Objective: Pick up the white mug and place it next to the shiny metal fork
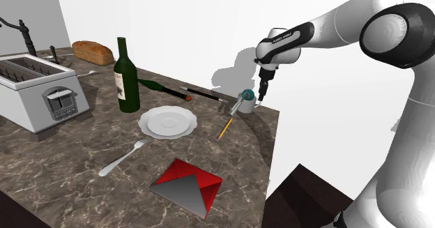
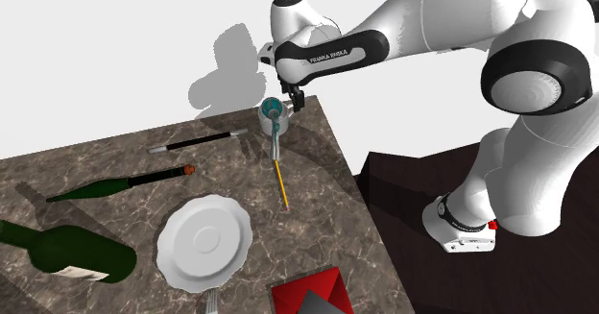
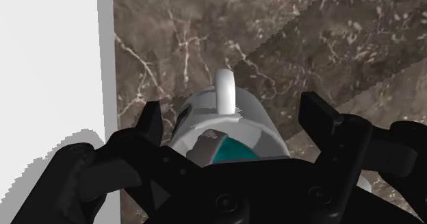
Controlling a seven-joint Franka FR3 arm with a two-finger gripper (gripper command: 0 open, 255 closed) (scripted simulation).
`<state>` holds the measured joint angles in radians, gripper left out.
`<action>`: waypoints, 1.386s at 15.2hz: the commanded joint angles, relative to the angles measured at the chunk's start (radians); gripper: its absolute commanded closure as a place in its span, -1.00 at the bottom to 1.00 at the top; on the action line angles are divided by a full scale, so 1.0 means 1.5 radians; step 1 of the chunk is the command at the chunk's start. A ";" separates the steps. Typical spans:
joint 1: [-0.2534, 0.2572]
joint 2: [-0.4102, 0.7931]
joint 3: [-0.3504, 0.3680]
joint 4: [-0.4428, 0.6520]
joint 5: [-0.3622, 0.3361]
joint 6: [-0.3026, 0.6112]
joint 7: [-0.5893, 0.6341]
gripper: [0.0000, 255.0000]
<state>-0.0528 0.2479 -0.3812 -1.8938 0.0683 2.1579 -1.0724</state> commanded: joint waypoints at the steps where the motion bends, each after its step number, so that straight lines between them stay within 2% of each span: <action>1: -0.002 0.010 0.001 -0.004 0.005 0.014 -0.004 -1.00; 3: -0.004 0.022 0.003 -0.013 0.011 0.034 -0.008 -1.00; 11: -0.004 0.022 0.003 -0.013 0.011 0.034 -0.008 -1.00; 12: -0.004 0.022 0.003 -0.013 0.011 0.034 -0.008 1.00; 21: -0.004 0.022 0.003 -0.013 0.011 0.034 -0.008 1.00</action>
<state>-0.0591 0.2811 -0.3769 -1.9126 0.0842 2.2089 -1.0840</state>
